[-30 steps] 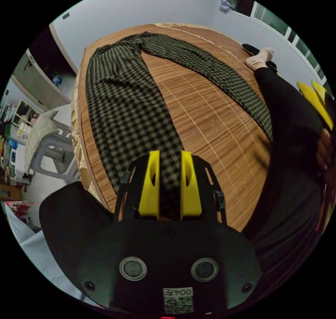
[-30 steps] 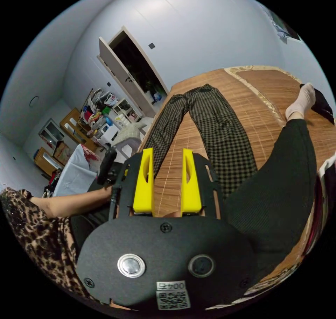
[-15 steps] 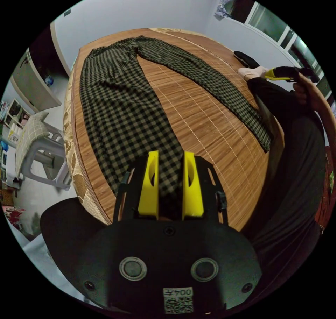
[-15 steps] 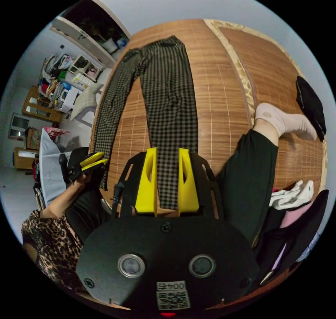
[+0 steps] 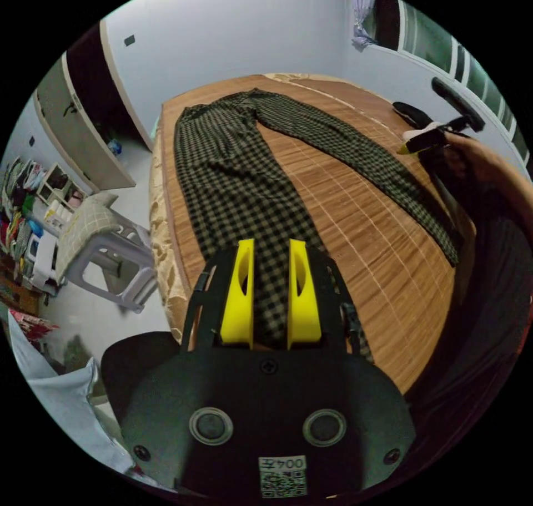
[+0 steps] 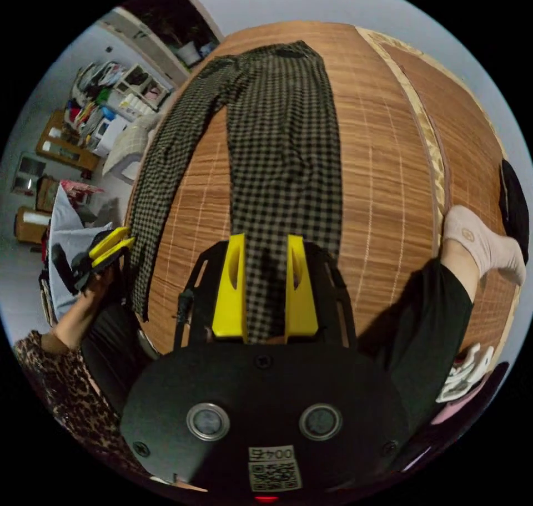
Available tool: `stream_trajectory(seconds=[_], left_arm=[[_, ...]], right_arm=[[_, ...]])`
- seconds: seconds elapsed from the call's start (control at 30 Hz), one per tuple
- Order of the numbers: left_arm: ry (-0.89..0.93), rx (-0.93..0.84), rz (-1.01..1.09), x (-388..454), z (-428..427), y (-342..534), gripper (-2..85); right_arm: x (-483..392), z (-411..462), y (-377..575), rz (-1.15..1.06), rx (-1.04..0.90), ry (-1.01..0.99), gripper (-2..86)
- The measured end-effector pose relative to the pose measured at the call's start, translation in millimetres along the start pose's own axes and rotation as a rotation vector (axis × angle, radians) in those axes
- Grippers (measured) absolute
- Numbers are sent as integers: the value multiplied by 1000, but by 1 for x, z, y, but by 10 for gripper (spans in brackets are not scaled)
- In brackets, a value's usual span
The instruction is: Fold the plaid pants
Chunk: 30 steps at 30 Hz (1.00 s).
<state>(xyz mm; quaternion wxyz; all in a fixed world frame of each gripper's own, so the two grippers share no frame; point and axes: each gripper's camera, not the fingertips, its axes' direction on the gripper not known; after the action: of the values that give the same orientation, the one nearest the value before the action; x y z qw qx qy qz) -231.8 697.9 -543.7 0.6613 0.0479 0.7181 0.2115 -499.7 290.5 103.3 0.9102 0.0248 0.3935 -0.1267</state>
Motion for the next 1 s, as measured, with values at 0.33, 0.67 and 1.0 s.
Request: stream_trajectory(seconds=[0.33,0.67,1.0], left_arm=[[62,-154,37,-9,15,-38,123],[54,-212,71,17,20,-87,136],[91,-240,115,42,10,-122,143]], right_arm=[[-52,23,-30,-122,140,209,163],[-21,61,-47,-81,-28,277,169],[2,56,-41,-50,-73,266,169]])
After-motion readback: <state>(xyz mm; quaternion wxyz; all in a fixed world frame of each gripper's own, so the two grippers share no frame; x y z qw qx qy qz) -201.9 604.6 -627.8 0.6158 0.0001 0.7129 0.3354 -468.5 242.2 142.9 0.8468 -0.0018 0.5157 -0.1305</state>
